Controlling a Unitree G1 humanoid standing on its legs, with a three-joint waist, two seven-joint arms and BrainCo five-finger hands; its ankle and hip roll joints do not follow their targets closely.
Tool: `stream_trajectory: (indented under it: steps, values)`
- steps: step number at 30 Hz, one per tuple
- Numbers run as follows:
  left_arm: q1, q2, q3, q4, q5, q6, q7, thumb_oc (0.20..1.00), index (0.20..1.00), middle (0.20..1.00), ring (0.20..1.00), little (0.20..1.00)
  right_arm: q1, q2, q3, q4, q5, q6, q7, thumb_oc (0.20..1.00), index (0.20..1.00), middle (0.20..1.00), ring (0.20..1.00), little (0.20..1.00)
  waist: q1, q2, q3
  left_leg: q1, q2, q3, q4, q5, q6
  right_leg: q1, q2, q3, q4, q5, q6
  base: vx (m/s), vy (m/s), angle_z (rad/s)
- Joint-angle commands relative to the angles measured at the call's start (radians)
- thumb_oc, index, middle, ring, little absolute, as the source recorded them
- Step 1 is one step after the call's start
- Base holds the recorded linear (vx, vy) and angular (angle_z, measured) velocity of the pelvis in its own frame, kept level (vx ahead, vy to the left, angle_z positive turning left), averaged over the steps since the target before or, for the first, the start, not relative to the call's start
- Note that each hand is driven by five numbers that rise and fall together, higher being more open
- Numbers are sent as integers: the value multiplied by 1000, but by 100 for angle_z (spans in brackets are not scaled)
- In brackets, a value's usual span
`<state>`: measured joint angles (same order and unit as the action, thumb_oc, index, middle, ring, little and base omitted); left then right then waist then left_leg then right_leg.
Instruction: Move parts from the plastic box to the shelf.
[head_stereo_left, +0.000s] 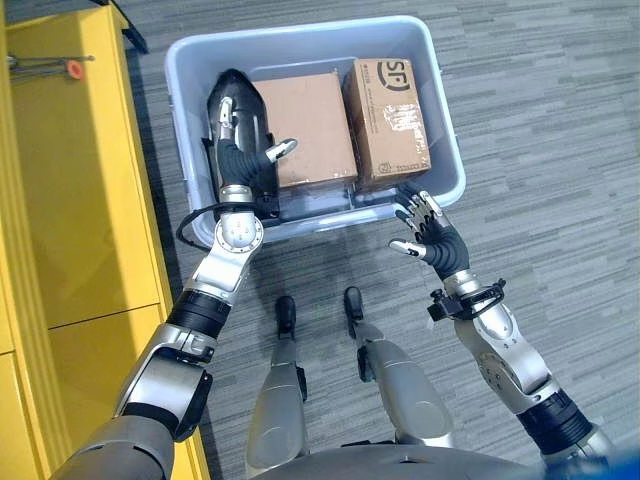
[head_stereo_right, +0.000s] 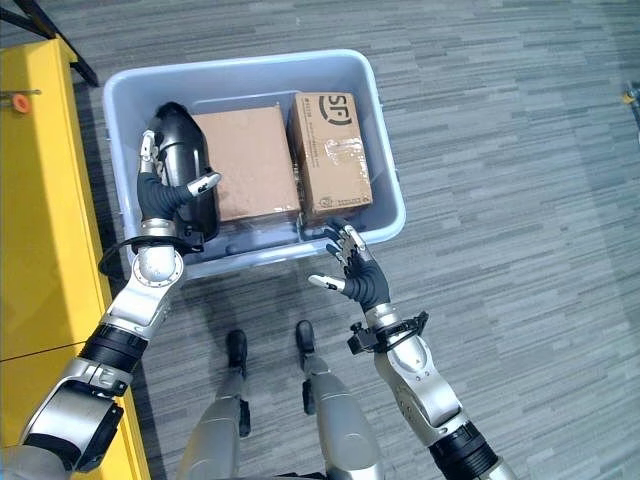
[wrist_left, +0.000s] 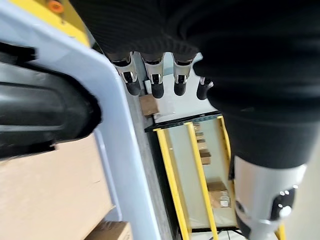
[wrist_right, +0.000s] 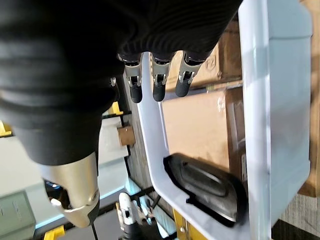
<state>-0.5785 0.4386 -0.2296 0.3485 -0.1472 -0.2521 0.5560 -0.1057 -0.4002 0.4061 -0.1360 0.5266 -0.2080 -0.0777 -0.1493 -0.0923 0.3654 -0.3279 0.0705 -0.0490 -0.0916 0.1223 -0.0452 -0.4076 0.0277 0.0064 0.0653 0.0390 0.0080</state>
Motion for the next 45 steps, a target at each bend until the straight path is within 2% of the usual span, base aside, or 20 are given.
stream_trajectory:
  steps: [1,6,11,15,17,24,30,38,45]
  values:
    - [-57,7,34,40,1,-43,48,1000,1000,1000,1000,1000,23,1,-18,-97,23,-72,0,1000,1000,1000,1000,1000,13,-21,-30,94,122,-55,4,-70,-56,-57,-114,24,43,27,116,-1,-32,-3]
    - [-94,33,61,140,-9,-35,95,1000,1000,1000,1000,1000,21,-2,-4,-100,44,-85,2,1000,1000,1000,1000,1000,2,-51,-15,73,133,-56,4,-62,-66,-81,-103,21,42,31,114,-2,-25,1]
    - [-153,57,22,227,-22,-21,77,1000,1000,1000,1000,1000,20,-10,11,-101,53,-86,7,1000,1000,1000,1000,1000,-10,-62,-6,56,139,-51,4,-55,-71,-101,-96,21,46,34,114,-1,-11,0]
    - [-245,63,-44,378,-67,-9,28,1000,1000,1000,1000,1000,32,-26,18,-114,64,-92,16,1000,1000,1000,1000,1000,-32,-67,0,39,146,-51,4,-49,-75,-128,-89,25,54,36,115,0,-4,-1]
    - [-324,52,-95,478,-128,7,-34,1000,1000,1000,1000,1000,47,-38,23,-118,69,-91,24,1000,1000,1000,1000,1000,-54,-73,-1,30,152,-46,4,-50,-77,-145,-83,33,57,39,116,-1,-1,-4]
    - [-414,16,-173,568,-176,39,-126,1000,1000,1000,1000,1000,55,-44,28,-126,87,-84,39,1000,1000,1000,1000,1000,-77,-70,2,30,154,-41,4,-53,-80,-158,-75,41,58,40,117,0,2,-3]
    - [-399,-14,-182,544,-195,39,-139,1000,1000,1000,1000,1000,66,-41,21,-138,90,-79,40,1000,1000,1000,1000,1000,-82,-70,-5,32,153,-37,4,-56,-79,-161,-73,49,53,42,116,0,0,0]
    - [-323,-73,-191,451,-201,28,-136,1000,1000,1000,1000,1000,66,-46,14,-142,85,-77,32,1000,1000,1000,1000,1000,-73,-53,-4,29,148,-47,4,-58,-75,-151,-82,44,46,37,114,0,0,0]
    - [-117,-95,-137,242,-244,-5,-135,1000,1000,1000,1000,1000,72,-35,-16,-141,60,-75,6,1000,1000,1000,1000,1000,-38,-33,3,25,140,-61,4,-55,-69,-140,-91,33,44,31,109,0,0,0]
